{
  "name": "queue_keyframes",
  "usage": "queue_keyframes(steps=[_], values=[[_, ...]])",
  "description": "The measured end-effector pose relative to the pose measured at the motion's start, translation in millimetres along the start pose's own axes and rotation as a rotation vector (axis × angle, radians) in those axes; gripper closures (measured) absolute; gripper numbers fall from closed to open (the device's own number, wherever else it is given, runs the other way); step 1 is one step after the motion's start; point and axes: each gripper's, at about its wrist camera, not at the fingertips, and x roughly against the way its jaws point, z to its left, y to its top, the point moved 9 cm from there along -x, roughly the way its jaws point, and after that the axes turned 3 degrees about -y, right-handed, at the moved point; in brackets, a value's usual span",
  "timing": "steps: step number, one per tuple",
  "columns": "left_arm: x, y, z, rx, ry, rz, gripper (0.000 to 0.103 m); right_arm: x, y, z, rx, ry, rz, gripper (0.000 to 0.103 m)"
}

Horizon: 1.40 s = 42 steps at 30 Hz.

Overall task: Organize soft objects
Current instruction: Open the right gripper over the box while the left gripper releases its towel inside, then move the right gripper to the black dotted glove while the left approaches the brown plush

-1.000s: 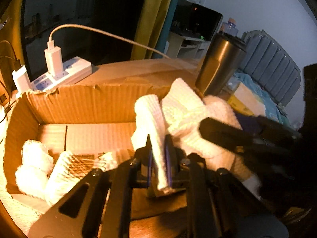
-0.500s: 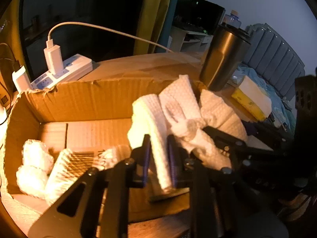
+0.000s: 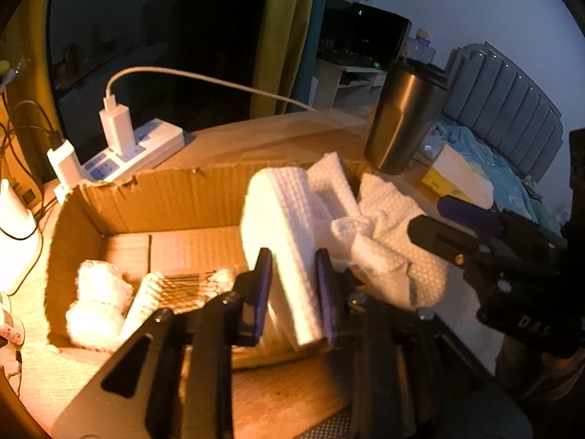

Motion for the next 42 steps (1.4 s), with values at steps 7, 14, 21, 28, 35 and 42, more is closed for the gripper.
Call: queue_keyframes(steps=[7,14,21,28,35,42], values=[[30,0,2,0.015,-0.005,-0.057,0.028,28,3,6,0.008,-0.012,-0.033,0.044],[65,-4,7,0.010,0.014,-0.107,0.028,47,-5,19,0.022,-0.012,-0.038,0.044],[98,-14,14,0.011,0.018,-0.160,0.028,64,-15,36,0.046,-0.009,-0.038,0.044],[126,-29,21,0.018,0.021,-0.198,0.028,74,-25,57,0.078,-0.003,-0.030,0.044],[143,-52,37,0.056,0.034,-0.211,0.028,72,-43,78,0.109,0.004,0.004,0.044],[149,-77,54,0.082,0.066,-0.197,0.028,67,-64,78,0.098,0.002,0.039,0.044]])
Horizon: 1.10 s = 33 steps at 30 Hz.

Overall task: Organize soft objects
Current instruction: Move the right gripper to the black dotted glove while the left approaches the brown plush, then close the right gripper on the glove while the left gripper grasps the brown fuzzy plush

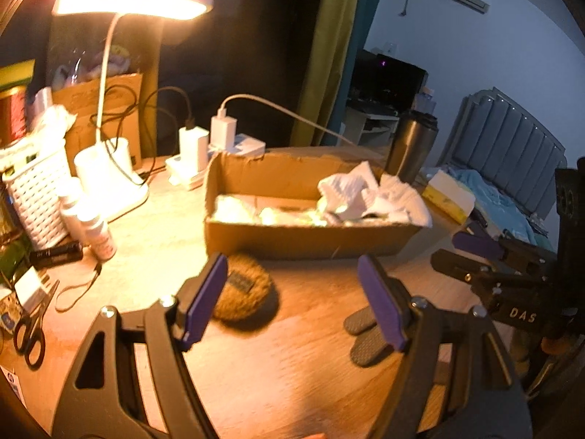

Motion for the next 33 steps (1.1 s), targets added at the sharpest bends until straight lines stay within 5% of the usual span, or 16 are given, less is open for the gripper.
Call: queue_keyframes(steps=[25,28,33], values=[[-41,-41,35,0.030,0.132,0.137,0.028,-56,-67,17,0.032,0.086,0.208,0.044],[-50,-41,40,0.021,0.157,0.151,0.028,-58,-63,16,0.056,0.074,0.199,0.060],[-63,-37,48,0.028,0.193,0.163,0.028,-64,-57,7,0.058,0.084,0.190,0.070]])
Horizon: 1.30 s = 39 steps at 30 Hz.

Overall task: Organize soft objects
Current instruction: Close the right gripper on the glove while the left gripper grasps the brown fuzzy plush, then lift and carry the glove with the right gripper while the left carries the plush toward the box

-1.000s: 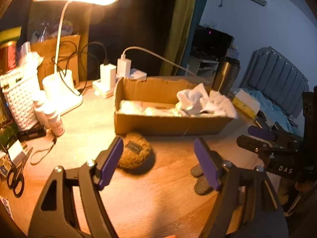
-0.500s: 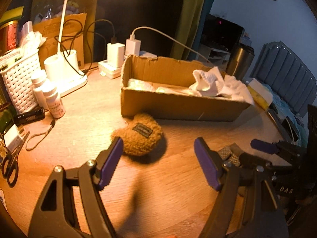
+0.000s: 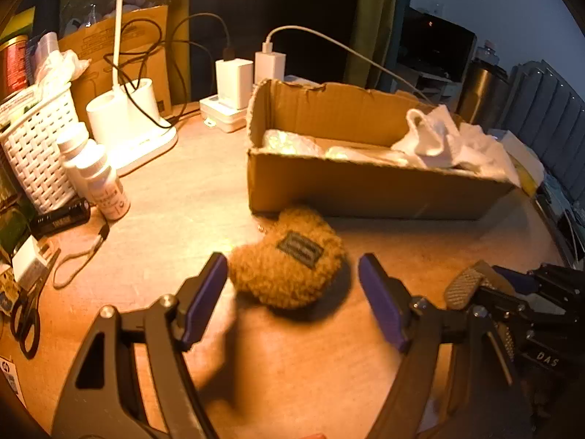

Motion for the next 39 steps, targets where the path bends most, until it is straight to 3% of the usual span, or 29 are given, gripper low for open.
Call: queue_keyframes(steps=[14,20,22,30,34,39], values=[[-26,3,0,-0.021,0.049,0.053,0.029,11,19,-22,-0.042,-0.003,-0.070,0.073],[-29,0,-7,-0.048,0.009,0.057,0.049,9,14,-21,-0.046,0.004,-0.052,0.066],[-29,-1,-12,-0.066,-0.007,0.053,0.051,9,11,-22,-0.052,0.007,-0.041,0.061],[-22,-8,-24,-0.081,-0.029,0.041,0.053,8,-4,-18,-0.039,0.032,0.002,0.060],[-10,-8,-30,-0.083,-0.045,0.019,0.053,8,-6,-13,-0.028,0.037,-0.005,0.070],[9,-3,-36,-0.088,-0.062,-0.015,0.053,19,0,-5,-0.007,0.042,-0.040,0.072]])
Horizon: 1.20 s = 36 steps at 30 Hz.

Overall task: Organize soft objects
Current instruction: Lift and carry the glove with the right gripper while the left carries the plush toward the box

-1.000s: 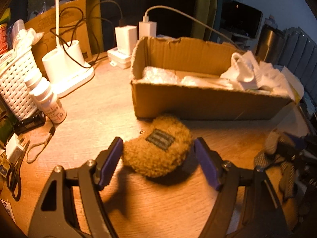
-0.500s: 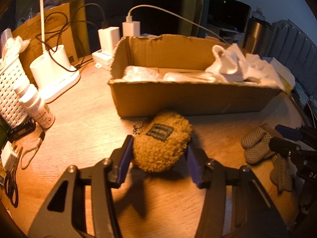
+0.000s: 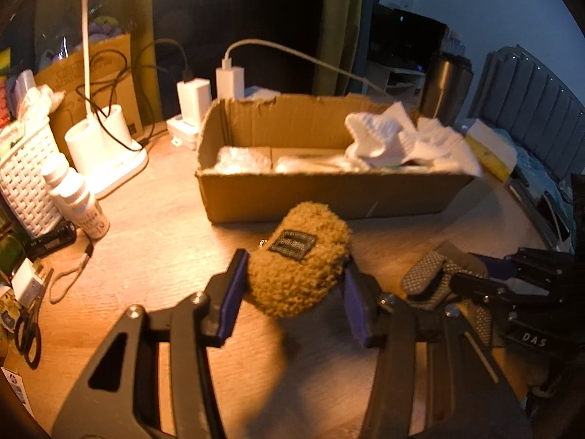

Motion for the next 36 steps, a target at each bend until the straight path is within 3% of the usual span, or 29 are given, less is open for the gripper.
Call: queue_keyframes(steps=[18,36], values=[[63,26,-7,0.007,-0.054,-0.139,0.053,59,55,31,0.083,0.002,-0.158,0.073],[96,66,5,0.034,-0.039,-0.257,0.053,83,120,57,0.134,0.022,-0.273,0.073]])
